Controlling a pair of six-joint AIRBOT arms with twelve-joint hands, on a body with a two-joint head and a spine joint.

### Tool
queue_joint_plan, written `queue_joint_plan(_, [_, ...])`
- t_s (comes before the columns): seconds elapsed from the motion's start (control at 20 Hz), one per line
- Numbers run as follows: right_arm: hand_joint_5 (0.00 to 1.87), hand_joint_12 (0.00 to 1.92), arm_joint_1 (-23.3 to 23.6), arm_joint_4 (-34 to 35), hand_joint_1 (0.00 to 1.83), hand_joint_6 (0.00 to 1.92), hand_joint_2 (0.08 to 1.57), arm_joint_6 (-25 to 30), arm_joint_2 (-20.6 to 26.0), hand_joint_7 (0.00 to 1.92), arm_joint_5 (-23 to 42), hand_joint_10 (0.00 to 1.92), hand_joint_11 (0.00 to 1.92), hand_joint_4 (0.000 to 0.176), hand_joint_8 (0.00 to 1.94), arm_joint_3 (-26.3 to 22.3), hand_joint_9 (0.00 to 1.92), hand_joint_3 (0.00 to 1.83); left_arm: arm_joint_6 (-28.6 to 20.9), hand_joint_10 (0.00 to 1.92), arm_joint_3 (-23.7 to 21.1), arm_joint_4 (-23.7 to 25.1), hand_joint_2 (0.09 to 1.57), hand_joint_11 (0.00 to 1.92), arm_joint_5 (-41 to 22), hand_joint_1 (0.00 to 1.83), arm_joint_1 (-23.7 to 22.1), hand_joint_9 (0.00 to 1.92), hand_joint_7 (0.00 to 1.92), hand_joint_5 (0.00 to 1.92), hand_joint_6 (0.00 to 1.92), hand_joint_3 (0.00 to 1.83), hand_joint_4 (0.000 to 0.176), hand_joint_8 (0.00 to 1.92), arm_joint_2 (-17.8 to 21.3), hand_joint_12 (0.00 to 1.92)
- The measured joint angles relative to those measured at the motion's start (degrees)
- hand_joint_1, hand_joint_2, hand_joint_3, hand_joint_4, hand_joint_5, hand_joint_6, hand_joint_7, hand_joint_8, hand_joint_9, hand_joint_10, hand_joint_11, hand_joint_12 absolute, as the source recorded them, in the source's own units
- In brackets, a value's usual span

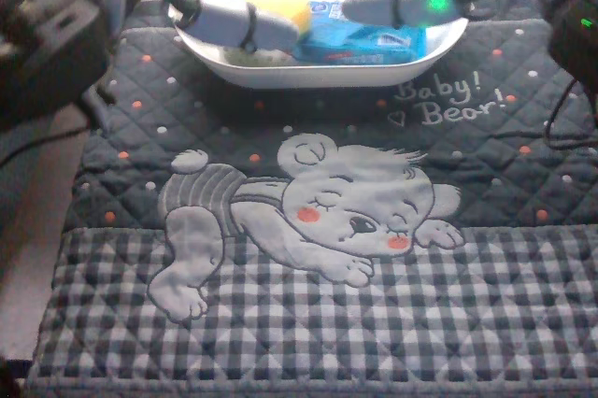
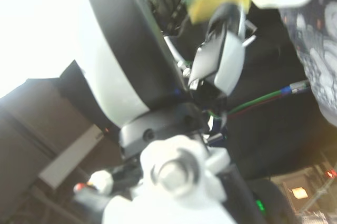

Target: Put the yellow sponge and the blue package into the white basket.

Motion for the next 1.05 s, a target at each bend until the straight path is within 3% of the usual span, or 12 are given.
queue_joint_plan(0.1, [0.13,0.0,-4.4,0.2,0.71,0.01,0.94,0.0,4.3,0.05,5.1,0.0,0.0,0.176,0.0,-6.0,0.0,0.0,-0.1,0.0,-6.9,0.2,0.9,0.0,-7.6,0.78,4.4,0.0,0.0,0.0,0.0,0.0,0.176,0.0,5.2,0.17])
queue_joint_plan(0.2, [0.15,0.0,-8.9,0.7,0.68,0.01,0.96,0.0,8.2,0.06,10.1,0.0,0.0,0.176,0.0,-11.1,0.0,0.0,-0.1,0.0,-12.3,0.3,0.9,0.0,-14.1,0.77,8.9,0.0,0.0,0.0,0.0,0.0,0.176,0.0,9.8,0.06])
queue_joint_plan(0.35, [0.16,0.0,-19.5,6.1,0.67,0.01,0.92,0.0,15.3,0.04,22.5,0.0,0.0,0.176,0.01,-18.9,0.0,0.0,-0.2,0.0,-20.8,-0.7,0.87,0.0,-25.3,0.83,19.6,0.0,0.0,0.0,0.0,0.0,0.176,0.0,17.2,0.0])
queue_joint_plan(0.45, [0.16,0.0,-26.3,9.6,0.76,0.01,0.96,0.0,19.1,0.03,29.1,0.0,0.0,0.176,0.0,-23.6,0.0,0.0,-0.1,0.0,-25.6,-3.6,0.87,0.01,-30.9,0.77,26.4,0.0,0.0,0.0,0.0,0.0,0.176,0.0,21.4,0.01])
queue_joint_plan(0.55, [0.17,0.0,-30.6,11.1,0.71,0.01,0.99,0.0,21.4,0.08,34.0,0.0,0.0,0.176,0.01,-26.8,0.0,0.01,0.1,0.0,-29.9,-5.9,0.9,0.0,-38.9,0.73,33.4,0.0,0.0,0.0,0.0,0.0,0.176,0.0,25.2,0.0])
queue_joint_plan(0.65, [0.15,0.0,-34.3,12.4,0.73,0.0,0.98,0.0,22.9,0.08,37.8,0.0,0.0,0.176,0.01,-28.7,0.0,0.01,1.6,0.0,-33.6,-9.1,0.88,0.0,-46.4,0.82,41.6,0.0,0.0,0.0,0.0,0.0,0.176,0.0,28.0,0.0])
queue_joint_plan(0.7, [0.14,0.0,-35.8,13.3,0.78,0.0,1.0,0.0,23.3,0.07,38.4,0.0,0.0,0.156,0.0,-29.4,0.0,0.01,1.6,0.0,-34.5,-11.0,0.89,0.0,-48.3,0.82,44.1,0.0,0.0,0.0,0.0,0.0,0.176,0.0,28.3,0.0])
queue_joint_plan(0.85, [0.1,0.0,-42.1,15.5,0.82,0.0,0.99,-0.1,24.1,0.06,41.0,0.0,0.0,0.137,0.0,-32.2,0.0,0.0,1.8,0.0,-36.3,-16.5,0.88,0.0,-53.9,0.73,50.2,0.0,0.0,0.0,0.0,0.0,0.176,0.0,28.4,0.0])
queue_joint_plan(0.9, [0.1,0.0,-43.4,16.3,0.8,0.0,0.98,0.0,24.1,0.07,41.2,0.0,0.0,0.165,0.01,-32.8,0.0,0.0,1.8,0.0,-36.3,-17.1,0.88,0.0,-54.7,0.72,50.5,0.0,0.0,0.0,0.0,0.0,0.176,0.0,28.4,0.0])
queue_joint_plan(1.05, [0.11,0.0,-45.5,19.5,0.72,0.0,0.99,-0.1,24.1,0.05,42.0,0.0,0.0,0.176,0.01,-33.6,0.0,0.01,1.7,0.0,-36.3,-17.4,0.9,0.0,-56.2,0.71,50.6,0.0,0.0,0.0,0.0,0.0,0.175,0.0,27.7,0.0])
